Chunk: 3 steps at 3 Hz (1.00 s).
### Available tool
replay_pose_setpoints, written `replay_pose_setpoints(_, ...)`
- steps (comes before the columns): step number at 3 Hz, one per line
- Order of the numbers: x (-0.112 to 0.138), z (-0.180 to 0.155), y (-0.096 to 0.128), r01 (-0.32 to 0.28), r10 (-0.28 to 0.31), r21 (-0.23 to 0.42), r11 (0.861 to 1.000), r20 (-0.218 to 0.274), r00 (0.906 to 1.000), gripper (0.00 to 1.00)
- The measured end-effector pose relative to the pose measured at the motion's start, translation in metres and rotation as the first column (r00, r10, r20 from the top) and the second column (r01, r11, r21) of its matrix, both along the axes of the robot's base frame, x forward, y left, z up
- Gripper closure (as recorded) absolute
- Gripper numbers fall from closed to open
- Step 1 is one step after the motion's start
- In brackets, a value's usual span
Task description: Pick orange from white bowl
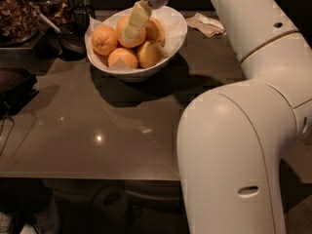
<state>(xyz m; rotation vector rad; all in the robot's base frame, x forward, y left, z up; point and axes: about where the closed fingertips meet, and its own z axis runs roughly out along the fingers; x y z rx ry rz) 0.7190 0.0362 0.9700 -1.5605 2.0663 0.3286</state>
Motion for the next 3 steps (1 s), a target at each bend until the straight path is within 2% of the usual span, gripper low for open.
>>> replay_pose_setpoints(3, 0.0065, -0.0135, 0.0092, -0.024, 0.024, -0.039, 0.999, -0.004, 0.9997, 0.23)
